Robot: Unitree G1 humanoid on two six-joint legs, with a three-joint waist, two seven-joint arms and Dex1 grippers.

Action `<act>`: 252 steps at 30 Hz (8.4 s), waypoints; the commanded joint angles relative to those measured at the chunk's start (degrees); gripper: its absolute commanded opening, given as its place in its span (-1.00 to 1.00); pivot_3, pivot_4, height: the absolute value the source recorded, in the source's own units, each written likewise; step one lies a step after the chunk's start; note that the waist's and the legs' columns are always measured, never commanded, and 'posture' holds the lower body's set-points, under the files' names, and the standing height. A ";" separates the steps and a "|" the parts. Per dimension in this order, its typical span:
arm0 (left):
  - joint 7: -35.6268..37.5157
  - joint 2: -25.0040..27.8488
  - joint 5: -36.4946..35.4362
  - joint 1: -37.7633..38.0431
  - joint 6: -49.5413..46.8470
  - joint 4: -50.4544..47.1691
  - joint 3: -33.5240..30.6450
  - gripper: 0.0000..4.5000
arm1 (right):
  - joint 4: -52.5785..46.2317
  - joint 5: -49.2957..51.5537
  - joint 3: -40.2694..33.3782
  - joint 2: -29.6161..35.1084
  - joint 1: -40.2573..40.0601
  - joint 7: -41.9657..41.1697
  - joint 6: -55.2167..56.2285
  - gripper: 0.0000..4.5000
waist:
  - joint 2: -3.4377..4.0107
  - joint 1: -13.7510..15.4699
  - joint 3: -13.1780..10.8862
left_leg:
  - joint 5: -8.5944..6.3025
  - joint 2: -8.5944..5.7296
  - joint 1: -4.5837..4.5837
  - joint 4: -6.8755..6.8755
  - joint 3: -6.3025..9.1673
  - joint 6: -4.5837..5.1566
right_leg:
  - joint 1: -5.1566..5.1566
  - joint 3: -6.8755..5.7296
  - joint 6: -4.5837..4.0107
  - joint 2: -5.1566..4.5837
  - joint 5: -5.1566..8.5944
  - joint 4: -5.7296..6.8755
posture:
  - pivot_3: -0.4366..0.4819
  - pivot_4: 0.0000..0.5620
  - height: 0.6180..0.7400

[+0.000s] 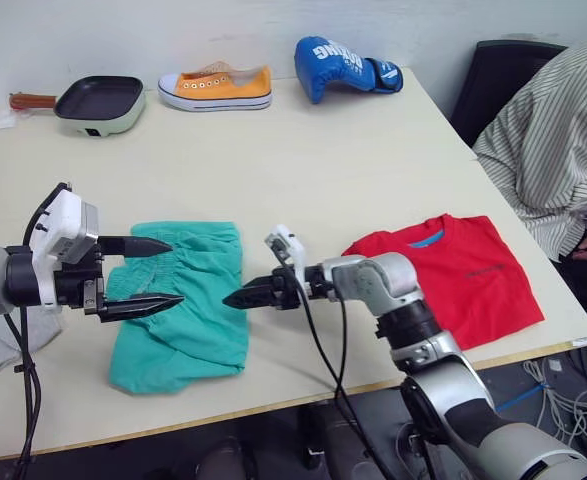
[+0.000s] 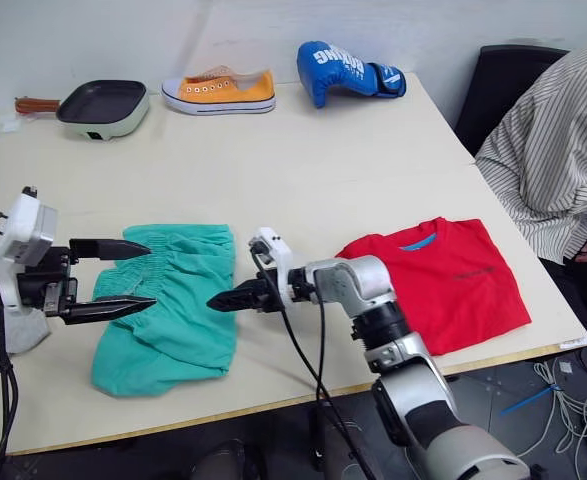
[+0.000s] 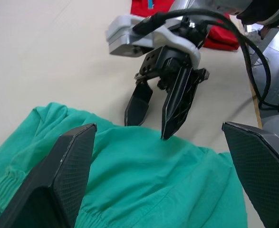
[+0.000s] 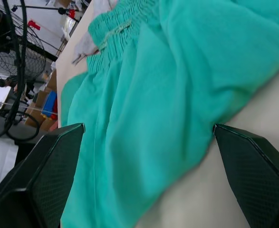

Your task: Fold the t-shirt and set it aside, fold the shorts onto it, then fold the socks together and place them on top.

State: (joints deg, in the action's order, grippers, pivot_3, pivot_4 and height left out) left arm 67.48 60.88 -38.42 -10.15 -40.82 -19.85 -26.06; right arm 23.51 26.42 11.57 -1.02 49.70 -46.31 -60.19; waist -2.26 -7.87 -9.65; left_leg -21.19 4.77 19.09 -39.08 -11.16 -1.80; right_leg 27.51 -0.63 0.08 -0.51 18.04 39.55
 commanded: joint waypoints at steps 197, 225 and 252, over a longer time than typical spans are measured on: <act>-0.29 4.80 42.93 -30.62 53.48 84.52 26.81 1.00 | -57.51 21.12 -18.27 41.92 -28.87 -0.73 20.25 0.98 | 1.08 7.84 -0.73 | 0.92 -3.09 1.04 0.76 8.78 1.08 | -2.67 -3.94 0.74 -2.19 -0.32 -2.01 | -0.05 -0.47 1.00; -0.93 2.43 45.05 -29.07 50.67 86.42 27.23 -0.99 | -55.52 19.85 -18.08 44.00 -29.34 -6.25 23.26 1.00 | 1.10 7.63 -0.73 | 0.92 -3.06 1.02 0.26 8.73 1.11 | -2.62 -3.86 0.75 -2.19 -0.33 -1.68 | -0.05 -0.47 1.00; -44.19 -23.67 -7.51 -13.67 -51.68 2.16 7.21 -0.99 | -55.21 17.13 -15.15 42.77 -32.19 -6.60 25.33 1.00 | 1.15 7.93 -0.85 | 0.91 -3.11 1.06 0.07 9.08 1.11 | -2.92 -3.50 0.85 -2.08 -0.37 -1.81 | -0.05 -0.47 1.00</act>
State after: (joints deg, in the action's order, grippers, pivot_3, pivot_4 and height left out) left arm 30.15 37.64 -41.62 -22.70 -92.48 -17.78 -18.02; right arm -29.30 43.78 -2.78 41.89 17.72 -53.03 -36.11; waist -1.10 0.06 -10.50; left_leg -20.26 1.66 20.15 -39.01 -2.07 -0.72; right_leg 24.58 -4.13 0.96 -2.59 17.65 37.74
